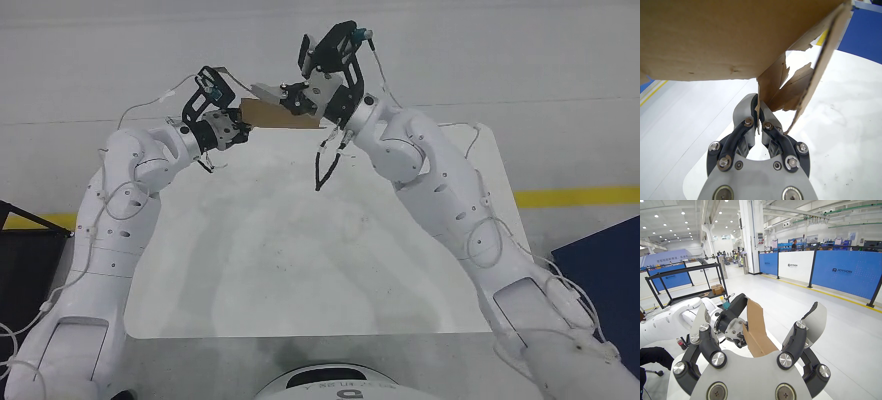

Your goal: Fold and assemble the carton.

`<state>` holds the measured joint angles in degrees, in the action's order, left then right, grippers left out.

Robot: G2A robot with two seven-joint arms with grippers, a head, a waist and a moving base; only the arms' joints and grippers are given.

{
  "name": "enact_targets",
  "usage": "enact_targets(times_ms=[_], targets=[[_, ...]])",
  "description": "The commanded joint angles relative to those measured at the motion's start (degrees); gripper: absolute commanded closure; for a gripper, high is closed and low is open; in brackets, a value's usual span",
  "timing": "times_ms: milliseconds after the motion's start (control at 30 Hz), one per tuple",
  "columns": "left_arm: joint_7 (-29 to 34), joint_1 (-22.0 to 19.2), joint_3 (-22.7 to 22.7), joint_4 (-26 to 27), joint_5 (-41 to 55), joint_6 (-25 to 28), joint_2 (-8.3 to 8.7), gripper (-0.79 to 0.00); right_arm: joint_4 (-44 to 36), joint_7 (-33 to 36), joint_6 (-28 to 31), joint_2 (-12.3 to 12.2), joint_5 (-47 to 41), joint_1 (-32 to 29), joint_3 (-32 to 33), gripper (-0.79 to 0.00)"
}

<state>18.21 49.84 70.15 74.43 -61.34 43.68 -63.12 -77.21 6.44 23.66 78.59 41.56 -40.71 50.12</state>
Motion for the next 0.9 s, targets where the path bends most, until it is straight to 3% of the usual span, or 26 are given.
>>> enact_targets(times_ms=[0, 133, 267, 467, 567, 733, 867], targets=[[0.26, -0.38, -0.21, 0.07, 0.41, -0.18, -0.04, 0.000, 2.23, 0.92, 0.25, 0.38, -0.96, 0.15, -0.95, -0.785], [0.91, -1.25, -0.38, -0.42, 3.16, -0.61, -0.18, 0.000, 3.50, 3.24, 2.01, 0.73, -4.73, -1.43, -1.61, -0.742], [1.95, -2.20, -0.79, -0.92, 4.78, -2.09, -0.35, 0.000, 2.99, 1.74, 4.20, 0.55, -5.61, -4.10, -0.80, -0.610], [2.46, -2.78, -1.52, -0.99, 5.87, -3.09, -0.51, 0.000, 1.73, -3.70, 6.85, 0.36, -6.26, -6.74, 1.54, -0.628], [2.75, -2.65, -1.69, -1.19, 6.88, -3.04, -0.53, 0.000, 0.55, -7.30, 9.39, 0.46, -6.68, -7.60, 2.29, -0.680], [3.96, -2.58, -1.30, -1.06, 6.06, -5.10, -0.34, 0.000, -1.02, -13.21, 10.11, 0.63, -0.74, -7.72, 3.05, -0.785], [4.33, -2.11, -1.11, -0.05, 5.27, -6.61, -0.22, 0.000, -1.88, -14.58, 10.07, 0.87, 4.52, -7.69, 2.17, -0.785]])
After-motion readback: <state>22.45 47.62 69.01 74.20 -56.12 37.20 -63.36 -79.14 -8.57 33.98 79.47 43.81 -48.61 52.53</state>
